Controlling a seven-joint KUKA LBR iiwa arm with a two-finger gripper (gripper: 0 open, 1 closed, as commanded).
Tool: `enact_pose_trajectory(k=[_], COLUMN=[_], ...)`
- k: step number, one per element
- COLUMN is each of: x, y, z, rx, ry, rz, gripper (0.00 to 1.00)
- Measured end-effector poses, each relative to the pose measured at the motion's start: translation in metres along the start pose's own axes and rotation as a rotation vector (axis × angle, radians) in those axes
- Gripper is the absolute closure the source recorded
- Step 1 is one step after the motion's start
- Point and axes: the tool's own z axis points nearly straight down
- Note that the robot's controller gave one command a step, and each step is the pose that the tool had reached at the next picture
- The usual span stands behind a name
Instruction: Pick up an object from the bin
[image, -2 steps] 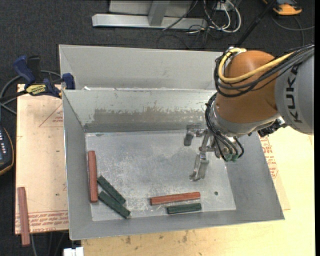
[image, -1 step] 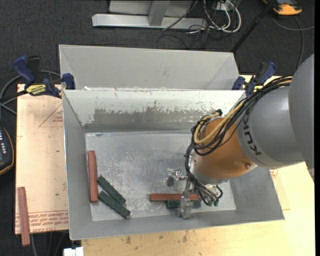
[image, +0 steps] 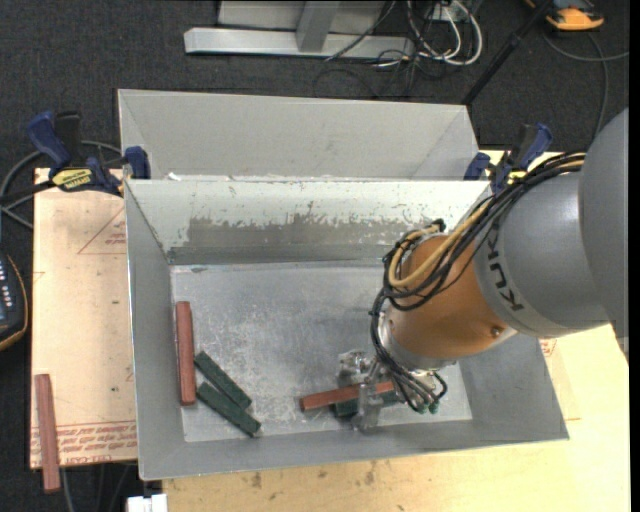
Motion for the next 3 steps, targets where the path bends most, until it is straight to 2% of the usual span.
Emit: enact_pose_trajectory(k=[1,2,3], x=[-0.028,-0.026,-0.027], y=[0.009,0.009,0.03], z=[-0.177,-0.173,0.006], rx=[0.001,0.0,-0.002], ry=[-0.004,0.005,0.013], rz=[-0.026,-0.026,-0.2], gripper=[1.0,0.0,0.0])
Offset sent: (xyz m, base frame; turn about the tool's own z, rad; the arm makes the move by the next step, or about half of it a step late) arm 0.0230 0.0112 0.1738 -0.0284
